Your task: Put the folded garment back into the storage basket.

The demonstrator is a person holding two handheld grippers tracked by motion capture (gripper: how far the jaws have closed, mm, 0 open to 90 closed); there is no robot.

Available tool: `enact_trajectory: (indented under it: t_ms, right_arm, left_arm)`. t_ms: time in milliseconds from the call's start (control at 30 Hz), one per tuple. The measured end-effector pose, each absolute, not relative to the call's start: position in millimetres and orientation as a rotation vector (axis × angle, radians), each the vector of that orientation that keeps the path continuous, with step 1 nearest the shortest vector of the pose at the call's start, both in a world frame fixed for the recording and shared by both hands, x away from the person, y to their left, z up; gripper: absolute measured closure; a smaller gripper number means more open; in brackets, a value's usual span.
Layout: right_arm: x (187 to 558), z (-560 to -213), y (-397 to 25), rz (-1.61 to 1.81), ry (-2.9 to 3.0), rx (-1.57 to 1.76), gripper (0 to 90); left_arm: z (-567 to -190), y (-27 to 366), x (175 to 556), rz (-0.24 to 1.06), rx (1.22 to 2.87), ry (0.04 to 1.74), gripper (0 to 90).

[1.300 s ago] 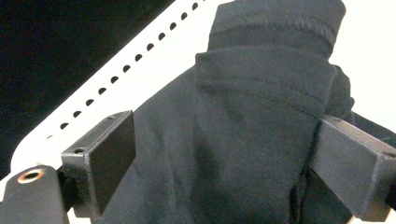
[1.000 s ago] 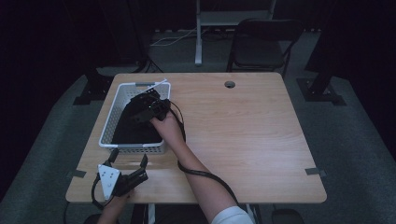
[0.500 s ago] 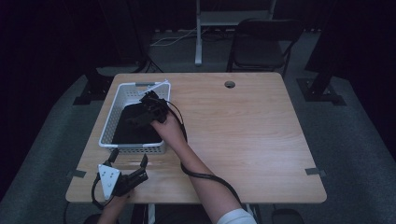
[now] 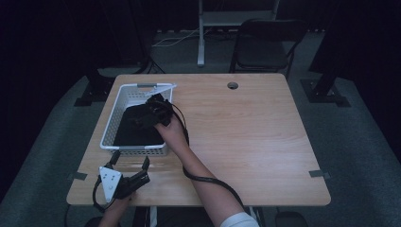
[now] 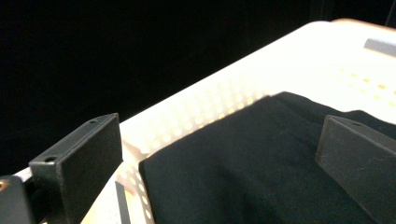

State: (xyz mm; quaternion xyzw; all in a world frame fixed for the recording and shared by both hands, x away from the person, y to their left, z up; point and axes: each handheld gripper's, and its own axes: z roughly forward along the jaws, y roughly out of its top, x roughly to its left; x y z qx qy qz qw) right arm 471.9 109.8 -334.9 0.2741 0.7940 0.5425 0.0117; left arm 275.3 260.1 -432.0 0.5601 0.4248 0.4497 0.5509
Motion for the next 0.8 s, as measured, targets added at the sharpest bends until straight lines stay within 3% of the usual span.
enact_trajectory:
  t_ms: [800]
  right_arm:
    - [437.5, -319.5, 62.8, 1.723, 2.379, 0.787, 0.9]
  left_arm:
    - [-431.8, 260.3, 275.1, 1.055, 1.334, 1.0, 3.4]
